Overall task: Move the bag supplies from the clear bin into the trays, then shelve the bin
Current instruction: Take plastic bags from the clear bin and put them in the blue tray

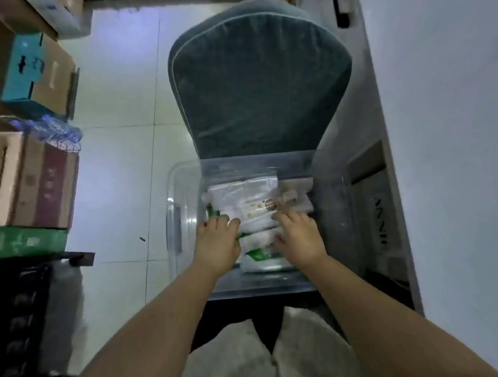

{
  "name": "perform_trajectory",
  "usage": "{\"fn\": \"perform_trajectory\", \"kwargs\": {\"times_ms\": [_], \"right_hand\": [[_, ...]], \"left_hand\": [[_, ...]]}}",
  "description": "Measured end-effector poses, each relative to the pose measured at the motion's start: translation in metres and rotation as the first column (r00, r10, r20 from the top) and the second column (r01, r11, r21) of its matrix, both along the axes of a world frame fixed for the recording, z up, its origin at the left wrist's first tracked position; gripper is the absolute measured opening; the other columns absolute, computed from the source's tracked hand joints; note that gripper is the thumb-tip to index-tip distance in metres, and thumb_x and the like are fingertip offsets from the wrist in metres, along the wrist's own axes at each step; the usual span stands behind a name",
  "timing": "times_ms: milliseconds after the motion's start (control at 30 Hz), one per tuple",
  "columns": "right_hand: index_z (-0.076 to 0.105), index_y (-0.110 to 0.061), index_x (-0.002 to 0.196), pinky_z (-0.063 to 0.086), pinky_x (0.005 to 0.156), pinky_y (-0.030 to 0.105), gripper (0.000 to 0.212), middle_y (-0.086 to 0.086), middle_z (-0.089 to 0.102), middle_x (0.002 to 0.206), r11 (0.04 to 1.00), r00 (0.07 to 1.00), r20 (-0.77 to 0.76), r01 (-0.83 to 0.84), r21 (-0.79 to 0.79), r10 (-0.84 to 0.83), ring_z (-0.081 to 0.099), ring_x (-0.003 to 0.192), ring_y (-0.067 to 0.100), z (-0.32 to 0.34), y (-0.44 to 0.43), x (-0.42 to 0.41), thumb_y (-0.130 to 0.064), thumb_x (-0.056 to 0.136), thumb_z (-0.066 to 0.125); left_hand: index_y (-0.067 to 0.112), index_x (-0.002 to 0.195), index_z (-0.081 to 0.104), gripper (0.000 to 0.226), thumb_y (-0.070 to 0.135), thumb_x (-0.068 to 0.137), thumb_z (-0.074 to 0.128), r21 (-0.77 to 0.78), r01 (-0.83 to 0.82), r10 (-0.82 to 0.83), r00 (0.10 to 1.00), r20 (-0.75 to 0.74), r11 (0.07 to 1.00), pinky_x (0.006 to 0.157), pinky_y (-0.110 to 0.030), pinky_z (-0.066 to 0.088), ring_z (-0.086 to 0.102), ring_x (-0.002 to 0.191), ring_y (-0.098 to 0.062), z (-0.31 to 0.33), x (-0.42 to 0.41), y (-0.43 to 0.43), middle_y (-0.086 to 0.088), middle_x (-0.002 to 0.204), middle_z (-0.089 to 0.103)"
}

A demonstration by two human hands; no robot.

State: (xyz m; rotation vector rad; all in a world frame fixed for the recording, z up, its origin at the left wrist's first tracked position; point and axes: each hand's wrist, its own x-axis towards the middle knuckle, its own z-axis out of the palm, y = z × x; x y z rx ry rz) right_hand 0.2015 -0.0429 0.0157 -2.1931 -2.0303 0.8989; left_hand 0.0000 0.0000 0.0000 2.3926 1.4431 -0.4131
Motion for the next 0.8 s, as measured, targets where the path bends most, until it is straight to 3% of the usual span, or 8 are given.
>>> {"fn": "perform_trajectory", "kwargs": {"times_ms": [200,367,567,700,800], "right_hand": [[0.049,-0.021,0.128,0.037,0.095,0.044,0.048,0.007,0.051,0.128,0.994,0.998,-0.001,-0.063,-0.085,0.063,0.043,0.117,0.03,-0.079,0.028,-0.009,-0.016,0.082,0.06],[0.036,-0.013,0.14,0.033,0.106,0.044,0.07,0.014,0.042,0.138,0.972,0.979,-0.067,-0.201,-0.121,0.194,0.036,0.128,0.034,-0.142,0.053,-0.018,0.005,0.075,0.057],[0.038,-0.011,0.138,0.033,0.098,0.045,0.064,0.015,0.047,0.133,0.921,0.931,0.098,-0.327,-0.213,0.353,0.041,0.119,0.035,-0.179,0.05,-0.029,-0.01,0.078,0.06],[0.045,-0.011,0.127,0.036,0.093,0.046,0.046,0.016,0.048,0.126,0.909,0.909,0.165,-0.338,-0.244,0.382,0.045,0.111,0.035,-0.183,0.042,-0.034,-0.012,0.082,0.052],[0.046,-0.009,0.125,0.038,0.092,0.046,0.053,0.016,0.049,0.125,0.939,0.931,0.195,-0.267,-0.217,0.31,0.046,0.111,0.036,-0.181,0.044,-0.033,-0.003,0.073,0.035]], "left_hand": [[0.02,0.131,0.045,0.05,0.028,0.083,0.055,-0.097,-0.061,0.058,0.998,-0.033,0.993,0.09,-0.042,0.033,0.045,0.116,-0.029,-0.065,0.008,0.044,-0.006,0.131,0.049],[0.016,0.144,0.032,0.062,0.024,0.086,0.052,-0.081,-0.001,0.001,1.0,-0.003,0.997,0.101,-0.047,0.031,0.035,0.129,-0.033,-0.118,0.019,0.093,-0.013,0.148,0.035],[0.013,0.15,0.018,0.076,0.009,0.082,0.051,-0.104,-0.017,0.017,1.0,0.003,0.994,0.11,-0.047,0.023,0.025,0.136,-0.033,-0.16,0.033,0.111,-0.015,0.152,0.027],[0.011,0.144,0.033,0.07,0.004,0.078,0.054,-0.02,-0.108,0.108,0.994,0.011,0.994,0.097,-0.043,0.024,0.04,0.11,-0.037,-0.169,0.037,0.107,-0.017,0.128,0.046],[0.011,0.124,0.054,0.042,0.007,0.082,0.054,-0.016,-0.136,0.136,0.991,0.018,0.991,0.093,-0.042,0.029,0.044,0.104,-0.036,-0.171,0.04,0.107,-0.016,0.114,0.051]]}}
